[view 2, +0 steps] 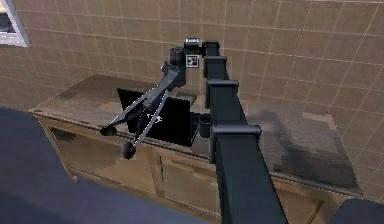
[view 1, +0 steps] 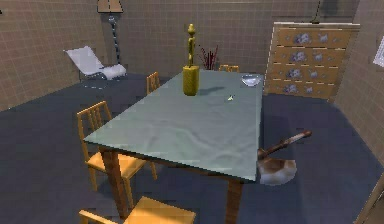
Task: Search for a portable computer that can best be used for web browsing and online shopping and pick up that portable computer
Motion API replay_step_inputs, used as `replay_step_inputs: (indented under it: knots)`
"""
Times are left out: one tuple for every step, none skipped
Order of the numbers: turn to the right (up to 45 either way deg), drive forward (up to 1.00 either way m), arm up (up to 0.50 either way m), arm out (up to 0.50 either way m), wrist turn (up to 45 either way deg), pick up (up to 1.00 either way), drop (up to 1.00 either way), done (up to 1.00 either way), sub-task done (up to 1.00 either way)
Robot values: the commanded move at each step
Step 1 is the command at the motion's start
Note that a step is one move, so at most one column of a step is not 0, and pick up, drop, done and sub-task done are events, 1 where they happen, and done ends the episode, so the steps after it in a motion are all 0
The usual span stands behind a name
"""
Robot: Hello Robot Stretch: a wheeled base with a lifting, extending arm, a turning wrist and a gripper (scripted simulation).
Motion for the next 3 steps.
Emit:
replay_step_inputs:
  knots:
    - [0.0,0.0,0.0,0.0,45.0,0.0,0.0,0.0,0.0]
    - [0.0,0.0,0.0,0.0,45.0,0.0,0.0,0.0,0.0]
    - [0.0,0.0,0.0,0.0,45.0,0.0,0.0,0.0,0.0]
